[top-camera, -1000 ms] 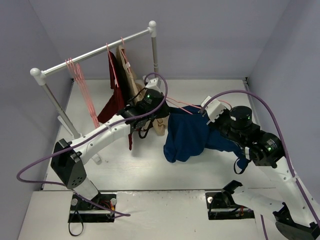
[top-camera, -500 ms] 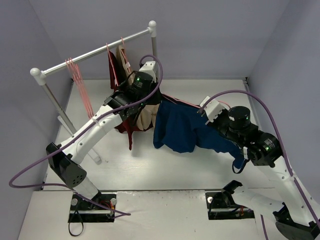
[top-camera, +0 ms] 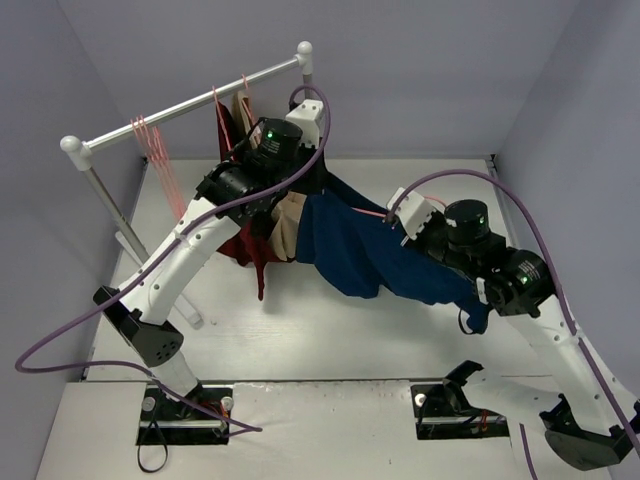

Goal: Place the t-shirt on the hanger

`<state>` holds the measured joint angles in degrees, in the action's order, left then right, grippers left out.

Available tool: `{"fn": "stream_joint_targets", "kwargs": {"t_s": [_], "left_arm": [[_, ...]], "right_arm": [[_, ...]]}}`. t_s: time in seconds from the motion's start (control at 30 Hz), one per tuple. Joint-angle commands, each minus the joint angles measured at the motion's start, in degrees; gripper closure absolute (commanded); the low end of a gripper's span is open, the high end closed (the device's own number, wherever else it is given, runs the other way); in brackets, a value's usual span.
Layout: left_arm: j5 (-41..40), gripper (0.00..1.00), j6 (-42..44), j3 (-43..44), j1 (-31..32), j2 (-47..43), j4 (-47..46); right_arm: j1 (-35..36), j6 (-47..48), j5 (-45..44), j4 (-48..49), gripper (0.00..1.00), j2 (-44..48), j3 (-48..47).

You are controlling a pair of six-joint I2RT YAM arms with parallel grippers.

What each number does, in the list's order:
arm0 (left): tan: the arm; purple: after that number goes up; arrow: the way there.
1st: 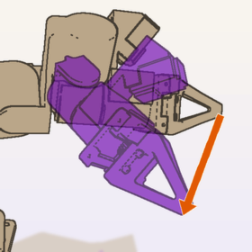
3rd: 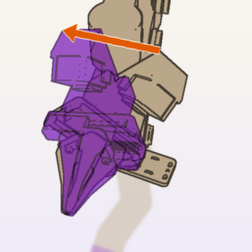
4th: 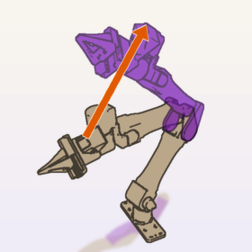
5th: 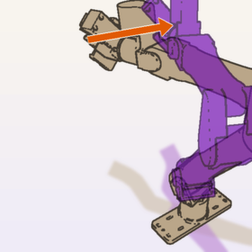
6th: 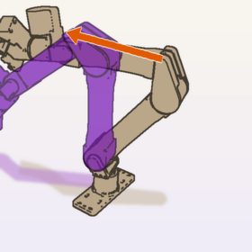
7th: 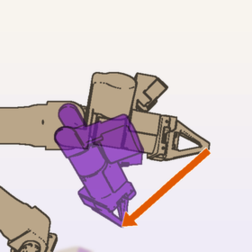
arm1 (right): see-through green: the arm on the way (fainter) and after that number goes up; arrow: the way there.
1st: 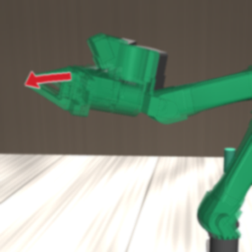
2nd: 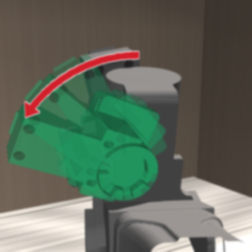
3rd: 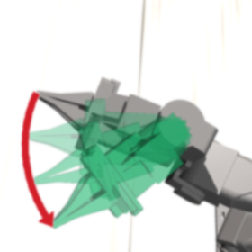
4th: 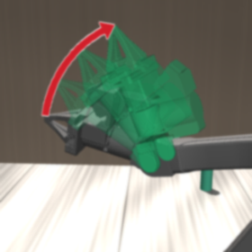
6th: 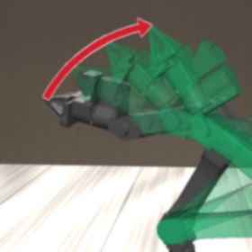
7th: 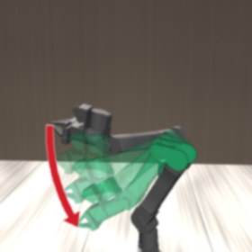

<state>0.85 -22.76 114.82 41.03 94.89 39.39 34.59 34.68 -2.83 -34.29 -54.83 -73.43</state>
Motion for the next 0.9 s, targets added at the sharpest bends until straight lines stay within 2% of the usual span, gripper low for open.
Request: {"fn": "stream_joint_targets", "kwargs": {"t_s": [0.0,0.23,0.47,0.7,0.87], "left_arm": [[-0.32,1.00,1.16,6.46,2.99,-0.18,2.35],[-8.27,1.00,-0.51,17.34,6.15,0.99,10.38],[-10.89,1.00,-1.23,27.27,8.36,2.37,13.25],[-11.90,1.00,-2.90,26.20,11.45,2.59,13.08],[-10.87,1.00,-5.64,20.76,12.57,2.41,12.82]], "right_arm": [[0.25,2.02,2.25,1.68,1.00,-2.16,-7.53],[0.53,4.51,2.25,1.68,1.00,-5.58,-16.87],[1.01,5.44,10.65,1.68,1.00,-7.79,-24.86],[1.01,4.87,14.16,1.78,1.00,-6.76,-20.43],[1.01,3.31,13.92,2.98,1.00,-3.36,-13.31]]}}
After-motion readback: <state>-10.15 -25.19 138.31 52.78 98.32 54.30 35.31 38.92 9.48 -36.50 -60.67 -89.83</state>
